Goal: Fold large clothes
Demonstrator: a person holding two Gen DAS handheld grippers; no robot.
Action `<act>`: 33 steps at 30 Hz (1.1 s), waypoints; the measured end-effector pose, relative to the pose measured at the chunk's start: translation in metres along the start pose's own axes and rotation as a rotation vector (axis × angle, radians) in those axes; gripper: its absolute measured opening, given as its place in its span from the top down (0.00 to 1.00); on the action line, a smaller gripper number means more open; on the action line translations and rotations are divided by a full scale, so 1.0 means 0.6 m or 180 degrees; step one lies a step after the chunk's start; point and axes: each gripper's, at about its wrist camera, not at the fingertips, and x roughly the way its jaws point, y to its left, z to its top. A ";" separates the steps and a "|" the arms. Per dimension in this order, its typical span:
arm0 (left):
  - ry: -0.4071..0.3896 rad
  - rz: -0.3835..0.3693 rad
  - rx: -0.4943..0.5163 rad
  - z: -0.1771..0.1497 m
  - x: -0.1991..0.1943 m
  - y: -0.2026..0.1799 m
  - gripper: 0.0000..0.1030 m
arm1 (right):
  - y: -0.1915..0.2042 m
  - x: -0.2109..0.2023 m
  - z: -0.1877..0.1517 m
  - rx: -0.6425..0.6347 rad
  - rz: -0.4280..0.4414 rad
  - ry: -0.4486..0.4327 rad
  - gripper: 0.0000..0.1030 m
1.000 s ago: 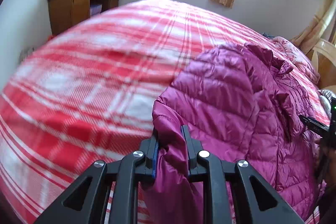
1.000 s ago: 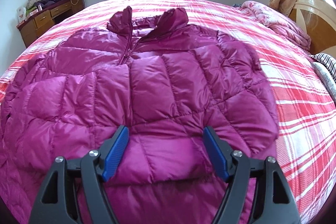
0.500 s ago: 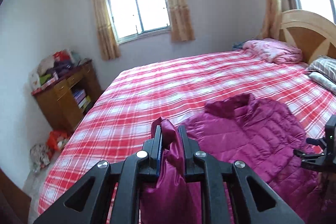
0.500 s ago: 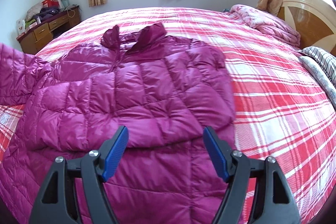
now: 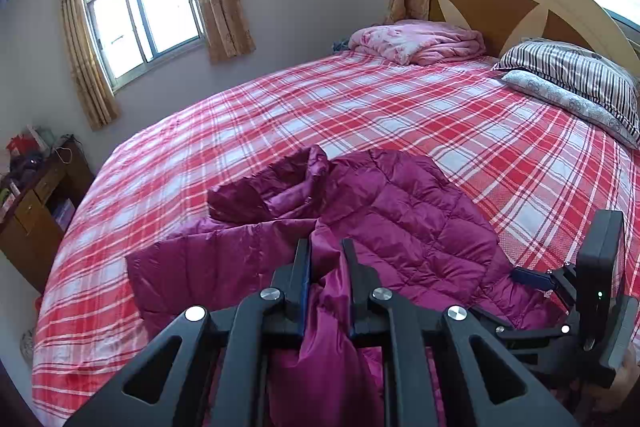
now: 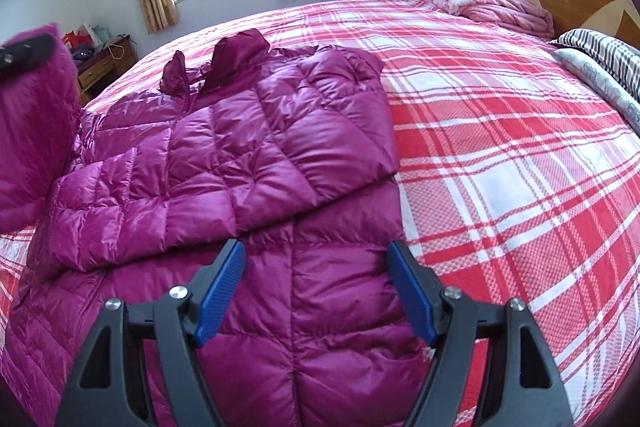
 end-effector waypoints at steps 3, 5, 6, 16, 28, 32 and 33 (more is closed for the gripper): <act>0.0045 -0.0080 0.0002 -0.007 0.033 -0.031 0.87 | 0.009 0.001 -0.005 -0.0083 -0.0076 -0.0029 0.23; 0.0058 -0.0142 0.0007 -0.011 0.047 -0.045 0.86 | 0.007 0.000 -0.008 -0.0068 -0.0070 -0.0056 0.23; 0.0062 -0.0170 0.0011 -0.011 0.051 -0.052 0.86 | 0.004 -0.001 -0.009 -0.0049 -0.0059 -0.0068 0.23; -0.0198 0.0126 -0.0068 0.021 0.045 -0.081 0.18 | 0.008 -0.001 -0.012 -0.0069 -0.0141 -0.0109 0.23; 0.0007 0.0519 -0.0400 -0.052 0.061 0.089 0.17 | -0.029 -0.050 0.012 0.0545 0.0348 -0.0343 0.23; 0.0167 0.0568 -0.0559 -0.083 0.083 0.128 0.17 | 0.019 -0.045 0.044 0.0396 0.0722 -0.0234 0.23; 0.0192 0.0547 -0.0591 -0.089 0.087 0.133 0.17 | 0.039 -0.032 0.048 0.0288 0.0781 -0.0141 0.24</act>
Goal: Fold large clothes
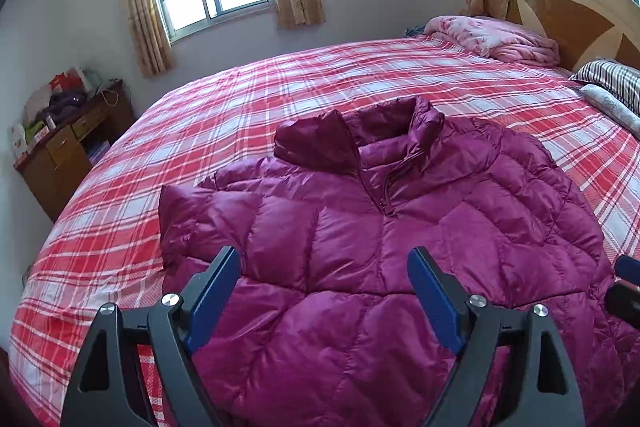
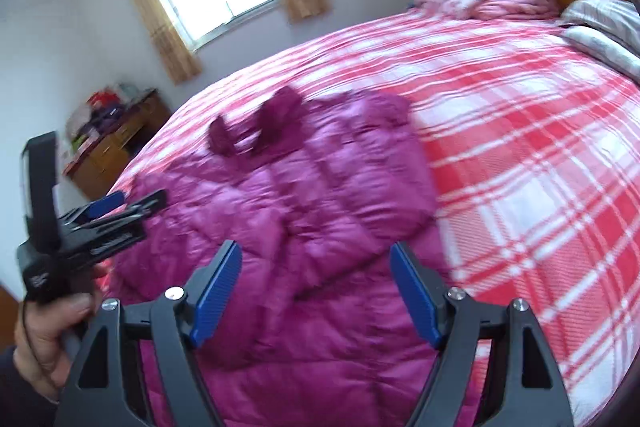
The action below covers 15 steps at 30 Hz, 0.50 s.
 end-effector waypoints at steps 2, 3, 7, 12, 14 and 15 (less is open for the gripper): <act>0.0030 -0.0041 -0.0014 -0.005 0.003 0.001 0.17 | 0.027 0.034 0.000 -0.0213 0.0012 0.0212 0.38; 0.0047 -0.0061 -0.0010 -0.007 0.004 0.000 0.17 | 0.037 0.055 -0.003 -0.0319 -0.0003 0.0370 0.60; 0.0064 -0.0107 0.0051 -0.015 -0.002 -0.001 0.17 | 0.037 0.049 -0.006 -0.0336 -0.0054 0.0339 0.80; 0.0052 -0.0089 0.0001 -0.028 -0.008 0.032 0.17 | 0.018 0.016 -0.002 -0.0396 -0.0303 0.0256 0.83; 0.0100 -0.0047 -0.0080 -0.033 -0.001 0.053 0.17 | 0.021 0.030 -0.010 -0.0513 -0.0335 0.0413 0.79; 0.0124 -0.0021 -0.0151 -0.034 0.001 0.066 0.17 | 0.024 0.029 -0.013 -0.0569 -0.0414 0.0416 0.72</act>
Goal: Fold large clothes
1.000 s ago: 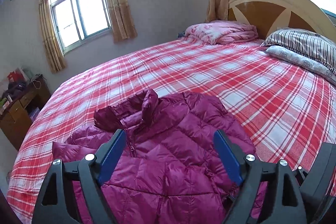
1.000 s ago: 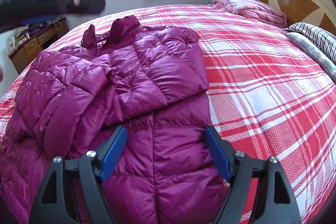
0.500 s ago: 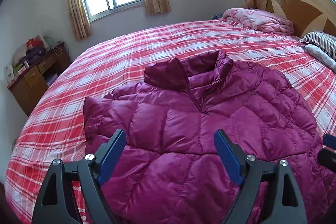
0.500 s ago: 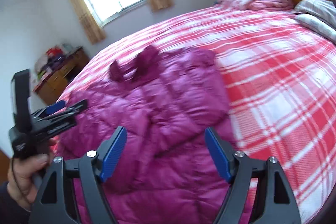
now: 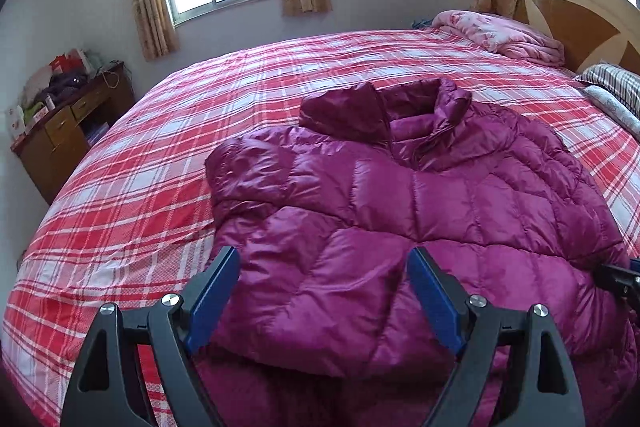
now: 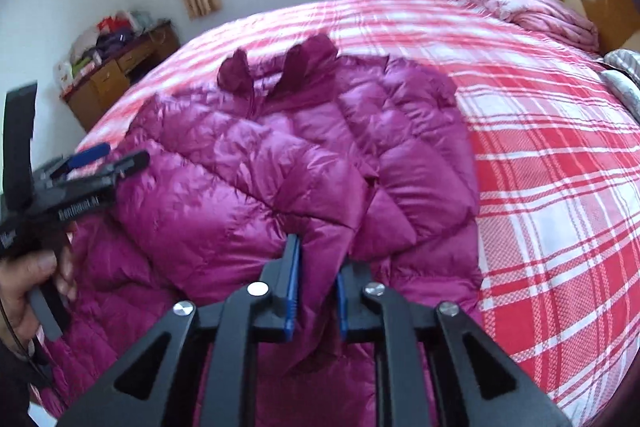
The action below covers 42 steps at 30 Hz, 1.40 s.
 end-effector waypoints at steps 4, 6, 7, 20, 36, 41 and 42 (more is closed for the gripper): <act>-0.0051 0.0052 -0.0297 0.008 -0.006 0.047 0.17 | -0.009 -0.041 0.007 0.0190 -0.0355 -0.0354 0.36; -0.0120 0.0020 -0.0409 0.021 -0.009 0.058 0.17 | -0.005 -0.066 0.018 0.0262 -0.0305 -0.0558 0.36; -0.0145 -0.0033 -0.0443 0.029 -0.009 0.058 0.17 | 0.005 -0.069 0.027 0.0249 -0.0226 -0.0592 0.36; 0.0567 -0.0216 -0.0962 -0.010 0.134 0.115 0.08 | 0.078 0.059 0.045 -0.0175 0.0030 -0.0052 0.60; 0.0030 -0.0199 -0.1118 0.015 0.042 0.121 0.05 | 0.098 0.083 0.015 -0.0441 -0.0260 -0.0106 0.59; 0.0003 -0.0459 -0.0651 0.037 0.026 0.052 0.05 | 0.099 0.084 0.015 -0.0441 -0.0263 -0.0116 0.59; 0.0081 -0.0503 -0.0556 0.034 0.035 0.038 0.05 | 0.099 0.083 0.015 -0.0445 -0.0265 -0.0116 0.59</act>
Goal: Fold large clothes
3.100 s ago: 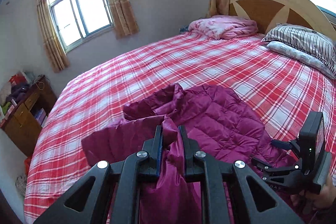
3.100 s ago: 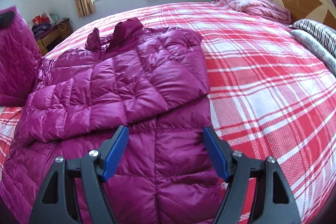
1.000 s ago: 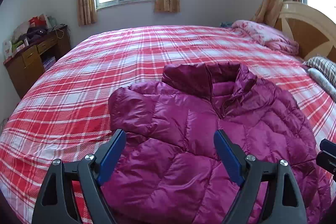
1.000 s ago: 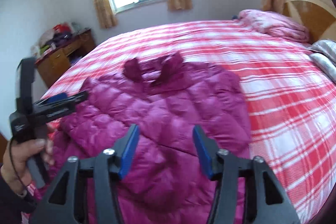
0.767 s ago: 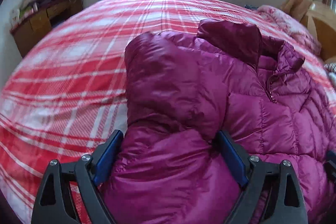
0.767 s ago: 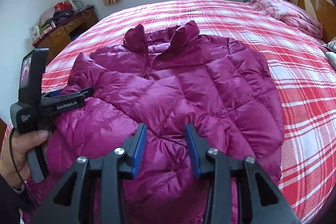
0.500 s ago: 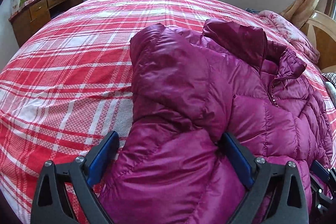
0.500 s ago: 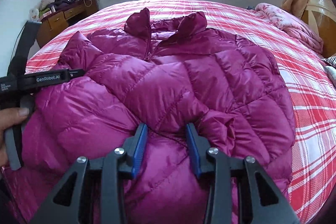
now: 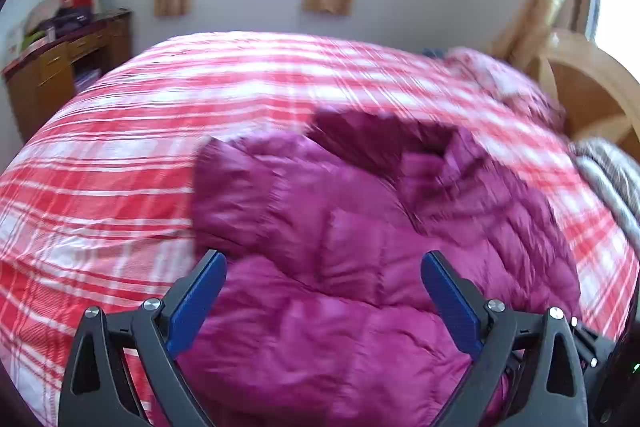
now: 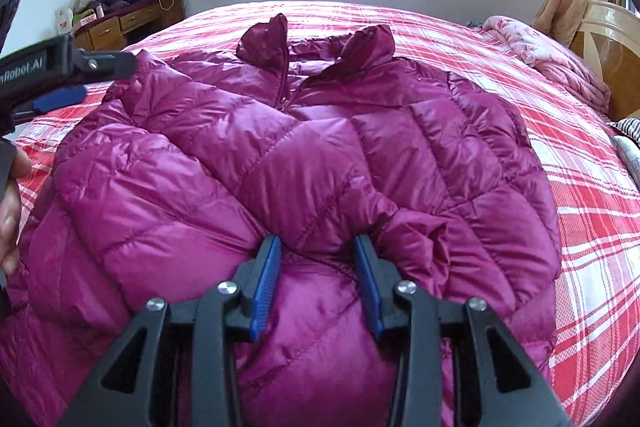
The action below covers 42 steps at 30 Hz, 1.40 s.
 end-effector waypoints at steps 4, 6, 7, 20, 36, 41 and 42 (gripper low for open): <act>0.0389 0.0154 0.0305 -0.029 0.056 -0.028 0.05 | -0.001 -0.001 0.000 0.0014 0.0016 -0.0009 0.59; 0.0375 0.0080 0.0266 -0.039 0.061 -0.019 0.05 | -0.002 -0.001 0.000 0.0024 0.0027 -0.0012 0.59; 0.0391 0.0050 0.0230 -0.039 0.063 -0.017 0.04 | -0.002 -0.001 0.000 0.0027 0.0029 -0.0013 0.59; 0.0483 0.0137 0.0285 -0.045 0.082 -0.021 0.01 | 0.003 0.002 0.001 -0.0040 -0.0052 0.0016 0.59; 0.0478 0.0175 0.0307 -0.048 0.085 -0.024 0.01 | 0.017 0.007 0.001 -0.0186 -0.0238 0.0038 0.59; 0.0479 0.0183 0.0314 -0.048 0.085 -0.026 0.01 | 0.024 0.008 0.000 -0.0263 -0.0325 0.0037 0.59; 0.0481 0.0178 0.0310 -0.048 0.085 -0.025 0.01 | 0.024 0.008 0.000 -0.0262 -0.0324 0.0039 0.59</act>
